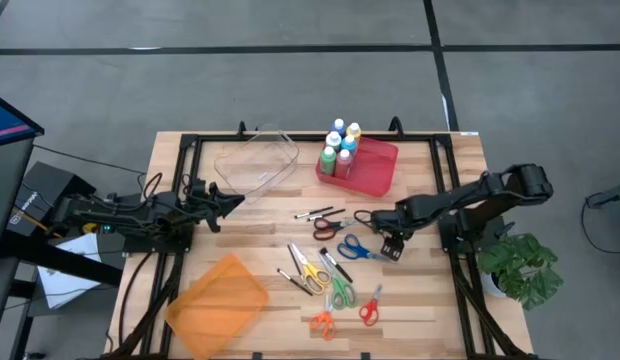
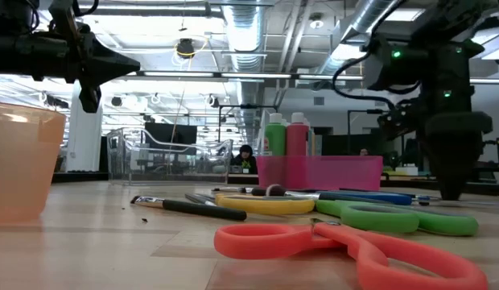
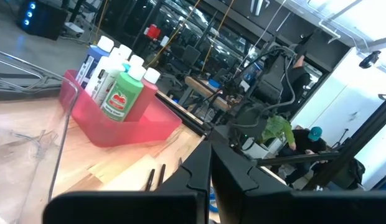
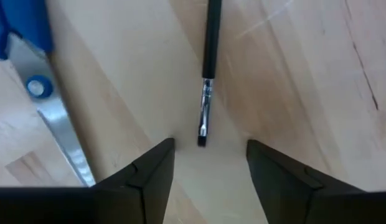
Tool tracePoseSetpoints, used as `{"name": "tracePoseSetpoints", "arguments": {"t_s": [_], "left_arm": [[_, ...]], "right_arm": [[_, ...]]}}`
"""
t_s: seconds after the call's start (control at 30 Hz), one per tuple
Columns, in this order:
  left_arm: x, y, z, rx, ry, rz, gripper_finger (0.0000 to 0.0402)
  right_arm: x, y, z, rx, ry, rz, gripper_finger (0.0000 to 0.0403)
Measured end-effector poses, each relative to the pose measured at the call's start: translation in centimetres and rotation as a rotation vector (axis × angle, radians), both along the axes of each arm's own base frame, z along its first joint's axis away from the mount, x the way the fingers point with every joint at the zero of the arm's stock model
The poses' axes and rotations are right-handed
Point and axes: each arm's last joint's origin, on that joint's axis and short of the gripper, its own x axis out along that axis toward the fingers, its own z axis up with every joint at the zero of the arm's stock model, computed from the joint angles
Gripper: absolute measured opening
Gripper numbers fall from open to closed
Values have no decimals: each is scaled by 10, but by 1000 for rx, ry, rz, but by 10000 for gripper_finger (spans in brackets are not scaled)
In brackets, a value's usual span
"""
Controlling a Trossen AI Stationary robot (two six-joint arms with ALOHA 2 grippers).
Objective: Pick & Place Paint Supplies
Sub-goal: Put the black paint brush into the transparent bin
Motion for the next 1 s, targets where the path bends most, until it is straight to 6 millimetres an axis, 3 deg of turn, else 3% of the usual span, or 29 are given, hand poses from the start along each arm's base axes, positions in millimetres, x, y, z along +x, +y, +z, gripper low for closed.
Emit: {"name": "tracePoseSetpoints", "arguments": {"t_s": [0.13, 0.4, 0.7, 1.0], "left_arm": [[0, 0, -1, 0, 8, 0, 6], [1, 0, -2, 0, 18, -1, 6], [1, 0, -1, -1, 11, -1, 6], [0, 0, 9, -6, -100, 7, 2]], "right_arm": [[2, 0, -2, -17, 27, -8, 160], [3, 1, 0, -11, 7, -1, 11], [1, 2, 9, 5, -56, -7, 1], [-4, -1, 41, 26, -254, -76, 1]]}}
